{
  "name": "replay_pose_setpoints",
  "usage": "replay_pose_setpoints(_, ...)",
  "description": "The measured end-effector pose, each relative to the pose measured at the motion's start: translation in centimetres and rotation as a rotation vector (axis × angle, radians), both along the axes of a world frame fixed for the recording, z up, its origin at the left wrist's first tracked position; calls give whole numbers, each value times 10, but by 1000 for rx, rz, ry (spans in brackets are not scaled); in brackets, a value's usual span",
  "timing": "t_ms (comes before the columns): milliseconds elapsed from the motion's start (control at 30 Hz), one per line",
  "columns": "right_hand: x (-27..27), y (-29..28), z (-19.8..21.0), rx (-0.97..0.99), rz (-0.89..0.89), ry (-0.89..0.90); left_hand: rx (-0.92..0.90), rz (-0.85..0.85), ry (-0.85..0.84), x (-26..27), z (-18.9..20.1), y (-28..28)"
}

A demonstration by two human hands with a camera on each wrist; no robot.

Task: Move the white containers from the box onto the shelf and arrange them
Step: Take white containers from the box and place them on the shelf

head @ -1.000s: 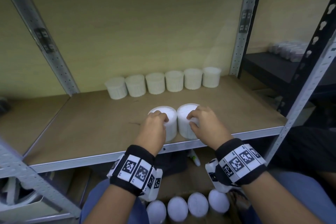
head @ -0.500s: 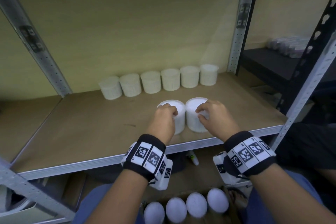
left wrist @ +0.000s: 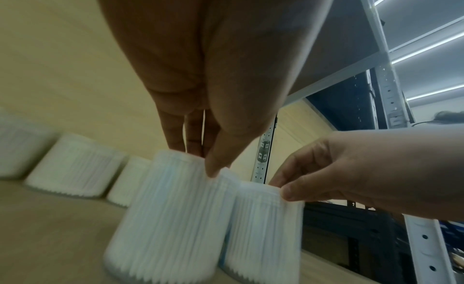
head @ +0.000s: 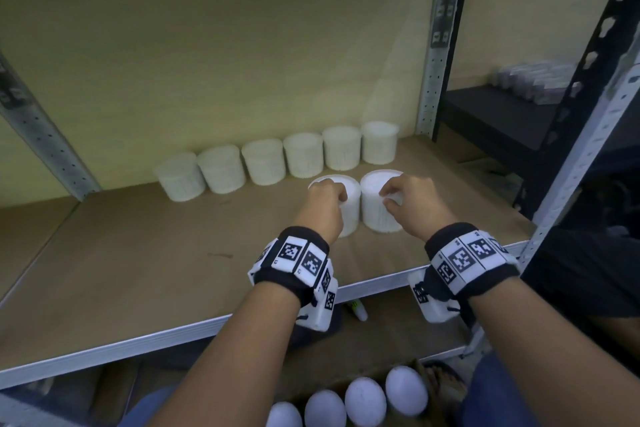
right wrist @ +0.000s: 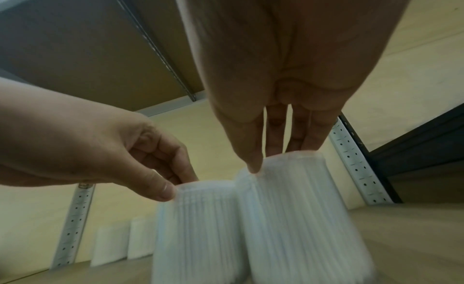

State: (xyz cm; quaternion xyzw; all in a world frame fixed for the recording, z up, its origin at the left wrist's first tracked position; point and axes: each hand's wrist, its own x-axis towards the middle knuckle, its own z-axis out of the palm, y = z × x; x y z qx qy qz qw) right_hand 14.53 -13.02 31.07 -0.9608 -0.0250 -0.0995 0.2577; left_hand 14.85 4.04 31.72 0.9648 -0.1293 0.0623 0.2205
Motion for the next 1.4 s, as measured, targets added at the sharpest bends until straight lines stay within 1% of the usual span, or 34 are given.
replay_pose_setpoints(500,60,-23,3,-28,-51,28,-17,-19,-20,64,-3,-29)
replay_pose_setpoints(733,82,-30,3,-70,-60,24,-79,-5,0,84,-6,-36)
replay_pose_setpoints(1400,121,-40,2,-104,-76,16,-76,-15,19,118,-5,-44)
